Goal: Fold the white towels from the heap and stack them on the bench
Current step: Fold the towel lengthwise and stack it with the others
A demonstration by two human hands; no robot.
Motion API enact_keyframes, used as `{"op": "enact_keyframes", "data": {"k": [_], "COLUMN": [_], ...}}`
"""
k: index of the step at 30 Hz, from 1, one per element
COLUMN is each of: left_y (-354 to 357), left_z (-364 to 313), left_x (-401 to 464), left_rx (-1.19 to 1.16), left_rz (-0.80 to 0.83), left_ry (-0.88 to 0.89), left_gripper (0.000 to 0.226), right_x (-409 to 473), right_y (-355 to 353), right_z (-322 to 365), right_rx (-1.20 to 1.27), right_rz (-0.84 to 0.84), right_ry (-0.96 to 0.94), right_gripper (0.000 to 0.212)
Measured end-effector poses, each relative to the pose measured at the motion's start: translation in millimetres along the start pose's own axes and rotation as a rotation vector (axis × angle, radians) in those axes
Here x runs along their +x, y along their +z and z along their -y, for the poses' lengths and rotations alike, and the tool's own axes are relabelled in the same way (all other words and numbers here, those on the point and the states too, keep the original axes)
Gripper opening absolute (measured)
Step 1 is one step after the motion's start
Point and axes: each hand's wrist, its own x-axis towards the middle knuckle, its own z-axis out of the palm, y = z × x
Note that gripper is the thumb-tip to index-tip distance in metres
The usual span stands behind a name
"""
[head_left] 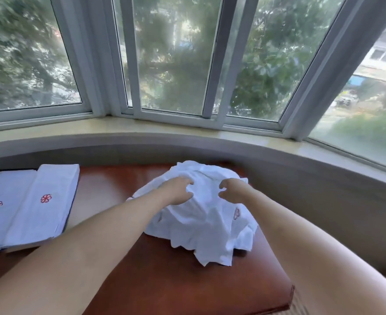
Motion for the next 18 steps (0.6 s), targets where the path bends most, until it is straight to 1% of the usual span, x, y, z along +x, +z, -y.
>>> {"op": "enact_keyframes", "data": {"k": [2, 5, 7, 8, 11, 13, 14, 16, 18], "left_y": [8.9, 22.0, 31.3, 36.6, 55.8, 65.3, 67.6, 66.1, 55.9], "left_z": [-11.3, -25.6, -34.6, -39.9, -57.2, -67.0, -70.6, -76.9, -81.7], "left_x": [14.7, 35.1, 47.8, 53.7, 68.1, 75.5, 78.9, 85.4, 90.6], "left_rx": [-0.012, 0.003, 0.018, 0.014, -0.006, -0.022, -0.032, -0.100, -0.256], "left_rz": [0.028, 0.071, 0.093, 0.102, 0.156, 0.193, 0.202, 0.191, 0.151], "left_ry": [-0.015, -0.030, -0.027, -0.023, -0.018, -0.036, -0.048, -0.047, 0.001], "left_gripper": [0.055, 0.056, 0.055, 0.055, 0.060, 0.067, 0.065, 0.058, 0.046], "right_x": [12.6, 33.1, 44.0, 49.8, 63.6, 72.8, 76.2, 81.1, 85.5], "right_y": [0.3, 4.5, 9.3, 12.7, 23.6, 24.0, 22.4, 14.3, 3.1], "right_z": [-19.7, -45.8, -57.4, -61.3, -65.8, -67.0, -66.3, -61.1, -51.3], "right_rx": [0.038, 0.221, 0.347, 0.425, 0.704, 0.737, 0.755, 0.882, 1.040], "right_rz": [-0.033, -0.113, -0.082, -0.047, 0.048, 0.086, 0.111, 0.143, 0.171], "right_ry": [0.030, 0.120, 0.180, 0.213, 0.269, 0.264, 0.259, 0.199, 0.118], "right_gripper": [0.047, 0.038, 0.020, 0.018, 0.029, 0.017, 0.010, 0.008, 0.009]}}
